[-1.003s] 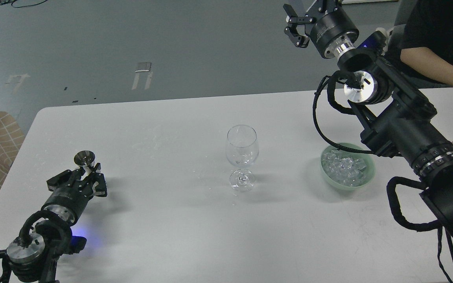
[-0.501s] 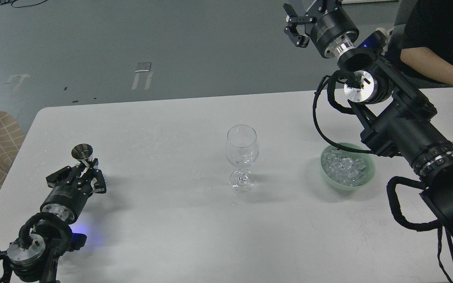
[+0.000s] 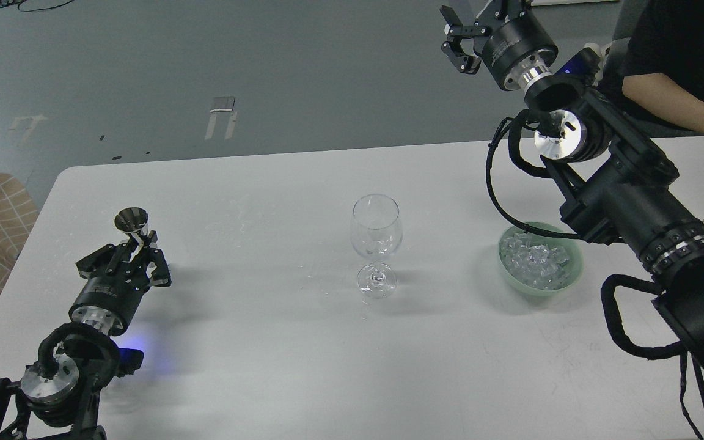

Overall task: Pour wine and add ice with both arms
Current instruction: 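Carry the held jigger with the left gripper toward the wine glass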

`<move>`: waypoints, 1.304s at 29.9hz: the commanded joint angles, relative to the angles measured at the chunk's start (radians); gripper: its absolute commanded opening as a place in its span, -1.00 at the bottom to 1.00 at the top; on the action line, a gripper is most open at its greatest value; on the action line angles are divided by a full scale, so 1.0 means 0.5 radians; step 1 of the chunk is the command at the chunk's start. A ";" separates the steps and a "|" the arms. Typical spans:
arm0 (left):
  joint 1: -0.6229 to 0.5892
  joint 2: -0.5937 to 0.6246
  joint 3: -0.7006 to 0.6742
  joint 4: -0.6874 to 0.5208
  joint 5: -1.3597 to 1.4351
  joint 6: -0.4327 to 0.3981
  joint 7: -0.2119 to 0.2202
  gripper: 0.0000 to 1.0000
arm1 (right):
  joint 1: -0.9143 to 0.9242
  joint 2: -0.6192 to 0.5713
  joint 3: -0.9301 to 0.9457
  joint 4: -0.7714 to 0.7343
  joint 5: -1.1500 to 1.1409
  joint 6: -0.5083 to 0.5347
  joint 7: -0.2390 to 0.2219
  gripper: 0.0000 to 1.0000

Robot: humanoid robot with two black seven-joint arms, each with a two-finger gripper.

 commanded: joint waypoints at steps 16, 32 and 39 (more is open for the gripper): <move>-0.144 -0.047 0.237 -0.221 0.073 0.136 0.005 -1.00 | 0.049 0.000 0.000 -0.009 0.000 -0.177 -0.040 1.00; -0.037 0.015 0.526 -0.506 0.129 0.278 0.045 -1.00 | 0.233 0.006 0.006 -0.009 0.015 -0.469 -0.114 1.00; 0.080 0.030 0.602 -0.669 0.215 0.308 0.097 -1.00 | 0.248 0.021 0.006 -0.009 0.015 -0.485 -0.120 1.00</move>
